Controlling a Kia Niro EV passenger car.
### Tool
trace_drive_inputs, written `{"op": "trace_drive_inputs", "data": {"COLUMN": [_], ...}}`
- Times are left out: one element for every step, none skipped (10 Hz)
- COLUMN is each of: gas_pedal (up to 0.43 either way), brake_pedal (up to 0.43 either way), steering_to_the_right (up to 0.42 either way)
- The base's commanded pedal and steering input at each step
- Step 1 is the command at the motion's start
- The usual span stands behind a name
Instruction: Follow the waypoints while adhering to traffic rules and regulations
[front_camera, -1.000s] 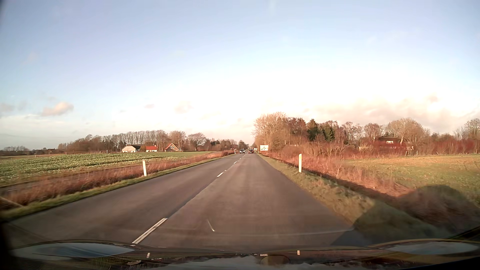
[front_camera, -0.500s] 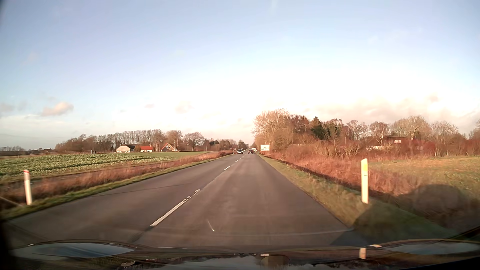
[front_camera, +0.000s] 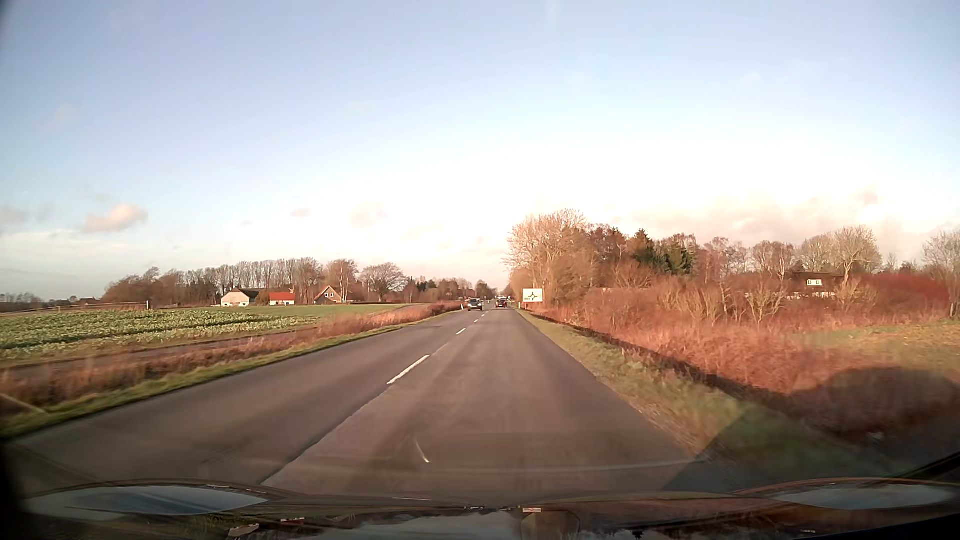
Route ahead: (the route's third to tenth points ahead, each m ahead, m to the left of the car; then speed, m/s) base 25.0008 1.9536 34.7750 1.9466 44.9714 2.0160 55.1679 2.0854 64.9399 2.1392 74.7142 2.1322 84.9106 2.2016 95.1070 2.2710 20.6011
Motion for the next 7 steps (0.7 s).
{"op": "trace_drive_inputs", "data": {"gas_pedal": [0.197, 0.197, 0.197, 0.197, 0.197, 0.197, 0.197], "brake_pedal": [0.0, 0.0, 0.0, 0.0, 0.0, 0.0, 0.0], "steering_to_the_right": [0.0, -0.001, -0.001, -0.001, -0.001, -0.001, -0.001]}}
